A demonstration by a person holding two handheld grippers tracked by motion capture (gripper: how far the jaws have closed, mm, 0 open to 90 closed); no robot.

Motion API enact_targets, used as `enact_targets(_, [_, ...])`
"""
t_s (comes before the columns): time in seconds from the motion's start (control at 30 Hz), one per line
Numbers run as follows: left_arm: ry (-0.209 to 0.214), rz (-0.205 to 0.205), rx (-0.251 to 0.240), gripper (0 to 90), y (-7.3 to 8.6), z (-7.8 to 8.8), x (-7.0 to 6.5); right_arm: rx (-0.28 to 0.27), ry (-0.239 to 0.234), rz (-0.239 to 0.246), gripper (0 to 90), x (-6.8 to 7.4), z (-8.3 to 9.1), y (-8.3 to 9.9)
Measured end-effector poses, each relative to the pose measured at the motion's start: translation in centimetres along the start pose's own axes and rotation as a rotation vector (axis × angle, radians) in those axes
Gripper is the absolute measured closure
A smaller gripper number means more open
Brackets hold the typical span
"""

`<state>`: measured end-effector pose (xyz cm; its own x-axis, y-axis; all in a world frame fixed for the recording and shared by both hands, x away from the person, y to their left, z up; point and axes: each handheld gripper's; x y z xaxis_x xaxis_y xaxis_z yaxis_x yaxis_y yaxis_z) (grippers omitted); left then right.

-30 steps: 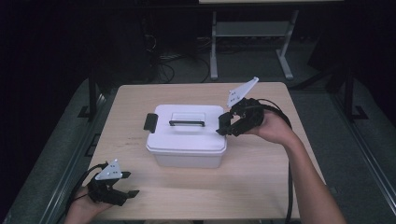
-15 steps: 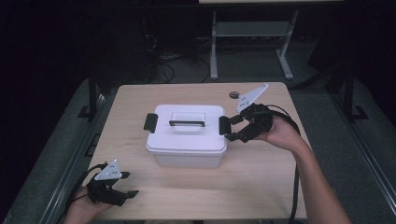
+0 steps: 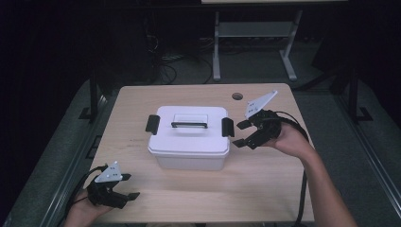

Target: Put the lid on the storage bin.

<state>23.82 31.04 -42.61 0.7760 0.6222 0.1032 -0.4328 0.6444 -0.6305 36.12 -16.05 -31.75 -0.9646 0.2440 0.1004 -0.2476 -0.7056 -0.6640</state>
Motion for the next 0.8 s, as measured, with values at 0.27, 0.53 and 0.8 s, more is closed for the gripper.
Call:
enact_targets(0.27, [-0.001,0.000,-0.005,25.7,0.0,0.0,0.0,-0.006,0.003,-0.021,28.5,0.1,-0.1,1.2])
enact_targets(0.53, [-0.004,-0.001,-0.003,25.4,0.0,0.1,0.0,-0.007,0.012,-0.034,27.3,0.2,0.0,2.3])
enact_targets(0.8, [-0.006,0.002,-0.004,25.4,0.1,0.1,0.0,-0.008,0.019,-0.049,26.7,0.3,0.0,3.6])
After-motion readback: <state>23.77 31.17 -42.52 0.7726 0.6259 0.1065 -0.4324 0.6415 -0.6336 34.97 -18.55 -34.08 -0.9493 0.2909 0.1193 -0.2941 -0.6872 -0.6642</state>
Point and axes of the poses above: each handheld gripper's, and its own axes: z roughly backward along the jaws, y roughly out of its underside, x roughly to its left, and after that the axes turned 7 degrees about -y, right-handed
